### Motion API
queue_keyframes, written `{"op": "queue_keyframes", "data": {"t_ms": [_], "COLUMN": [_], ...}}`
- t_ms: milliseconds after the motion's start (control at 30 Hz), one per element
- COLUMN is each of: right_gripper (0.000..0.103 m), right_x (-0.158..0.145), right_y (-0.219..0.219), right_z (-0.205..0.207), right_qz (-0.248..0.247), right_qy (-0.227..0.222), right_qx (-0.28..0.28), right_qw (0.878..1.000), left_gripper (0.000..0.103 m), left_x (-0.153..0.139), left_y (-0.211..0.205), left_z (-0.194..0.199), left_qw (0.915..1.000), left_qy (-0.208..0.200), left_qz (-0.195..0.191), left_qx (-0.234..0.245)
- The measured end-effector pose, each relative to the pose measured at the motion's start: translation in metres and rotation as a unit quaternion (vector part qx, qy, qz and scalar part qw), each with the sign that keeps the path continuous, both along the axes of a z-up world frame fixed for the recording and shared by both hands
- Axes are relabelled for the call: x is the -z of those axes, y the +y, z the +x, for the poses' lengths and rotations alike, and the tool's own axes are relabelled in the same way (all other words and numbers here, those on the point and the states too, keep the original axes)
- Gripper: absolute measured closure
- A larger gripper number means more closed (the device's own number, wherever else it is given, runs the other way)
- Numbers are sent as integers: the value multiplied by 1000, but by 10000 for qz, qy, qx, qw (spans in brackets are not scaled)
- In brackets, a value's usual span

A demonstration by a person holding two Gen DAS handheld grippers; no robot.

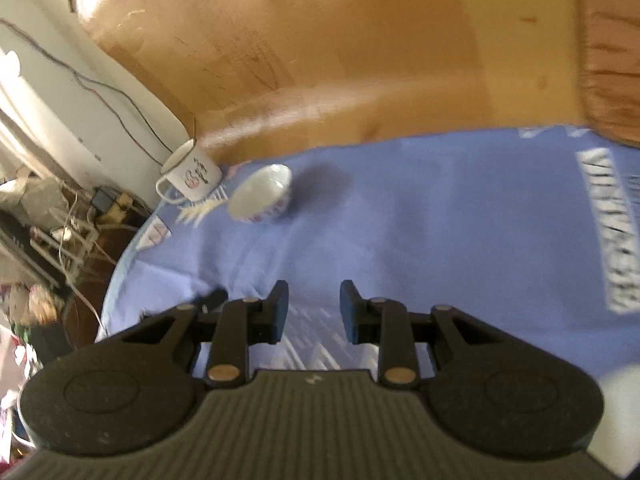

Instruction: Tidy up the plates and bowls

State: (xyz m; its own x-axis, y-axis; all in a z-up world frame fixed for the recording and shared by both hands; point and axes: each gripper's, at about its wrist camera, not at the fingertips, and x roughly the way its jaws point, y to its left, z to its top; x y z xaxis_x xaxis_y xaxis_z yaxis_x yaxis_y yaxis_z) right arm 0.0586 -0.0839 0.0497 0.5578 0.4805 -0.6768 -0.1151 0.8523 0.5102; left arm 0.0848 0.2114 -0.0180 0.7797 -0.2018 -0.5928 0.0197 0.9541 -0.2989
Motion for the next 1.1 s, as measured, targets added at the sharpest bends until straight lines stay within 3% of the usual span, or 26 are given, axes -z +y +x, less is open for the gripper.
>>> {"op": "queue_keyframes", "data": {"t_ms": [100, 233, 600, 633, 667, 700, 733, 967, 1100], "right_gripper": [67, 66, 65, 68, 83, 92, 93, 94, 94], "right_x": [10, 22, 53, 56, 58, 60, 61, 41, 31], "right_y": [24, 51, 86, 88, 90, 92, 93, 80, 68], "right_z": [35, 73, 137, 140, 142, 143, 142, 110, 69], "right_qz": [152, -98, -356, -374, -386, -400, -440, -440, -561], "right_qy": [184, 237, 428, 444, 472, 492, 495, 460, 551], "right_qx": [67, 164, 515, 525, 488, 431, 395, 76, -249], "right_qw": [9997, 9995, 9971, 9969, 9969, 9971, 9970, 9979, 9966], "left_gripper": [58, 61, 64, 64, 64, 64, 64, 64, 64], "left_x": [12, 11, 17, 18, 18, 18, 19, 20, 17], "left_y": [11, 12, 24, 25, 26, 28, 29, 40, 36], "left_z": [3, -2, 4, 5, 5, 6, 6, 4, 1], "left_qw": [9998, 9996, 9979, 9977, 9974, 9971, 9968, 9929, 9923], "left_qy": [-105, -214, -162, -161, -158, -157, -156, -205, -283], "left_qz": [-160, -131, -598, -634, -675, -714, -757, -1147, -1205], "left_qx": [-102, -105, -181, -184, -193, -198, -205, -247, 25]}}
